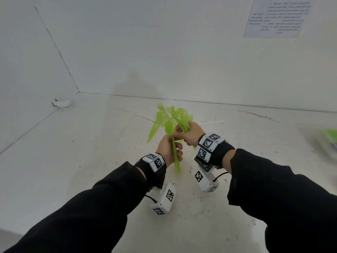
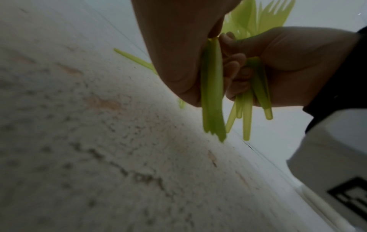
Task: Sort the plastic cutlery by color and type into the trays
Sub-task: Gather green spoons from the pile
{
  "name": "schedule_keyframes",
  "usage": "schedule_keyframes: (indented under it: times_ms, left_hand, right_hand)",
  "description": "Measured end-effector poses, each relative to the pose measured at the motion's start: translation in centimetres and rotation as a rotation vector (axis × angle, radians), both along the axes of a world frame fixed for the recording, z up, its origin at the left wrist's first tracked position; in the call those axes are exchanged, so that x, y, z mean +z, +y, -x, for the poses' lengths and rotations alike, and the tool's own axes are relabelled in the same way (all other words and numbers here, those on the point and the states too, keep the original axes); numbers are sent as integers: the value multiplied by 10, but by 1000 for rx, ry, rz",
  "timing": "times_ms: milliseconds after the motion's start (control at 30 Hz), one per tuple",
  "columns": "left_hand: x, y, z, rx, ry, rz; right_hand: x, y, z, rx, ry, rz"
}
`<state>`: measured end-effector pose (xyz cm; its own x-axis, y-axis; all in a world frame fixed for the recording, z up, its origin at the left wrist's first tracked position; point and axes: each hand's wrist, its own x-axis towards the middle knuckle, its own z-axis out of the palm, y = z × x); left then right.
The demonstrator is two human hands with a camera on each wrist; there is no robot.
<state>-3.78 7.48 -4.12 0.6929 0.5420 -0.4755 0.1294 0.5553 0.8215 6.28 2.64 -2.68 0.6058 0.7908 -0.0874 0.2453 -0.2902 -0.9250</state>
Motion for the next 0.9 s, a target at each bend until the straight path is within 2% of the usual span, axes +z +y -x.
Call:
schedule_keyframes:
  times_ms: [133, 267, 433, 633, 767, 900]
  left_hand:
    - [1, -4, 4, -20, 15, 29]
    - [2, -3, 6, -25, 17, 47]
    - [1, 1, 13, -93, -16, 37]
    - [2, 4, 14, -92, -36, 57]
    - [-2, 5, 12, -43, -30, 77]
    - [-9, 2, 8, -15, -16, 21]
  right_hand:
    - [4, -3, -3, 78, 82, 72]
    - [2, -7, -8, 139, 197, 58]
    - [-3, -7, -7, 145, 265, 44]
    - [-6, -1, 2, 86, 336, -33]
    - [-6, 2, 10, 21, 279, 40]
    - [-8, 7, 21, -99, 61, 126]
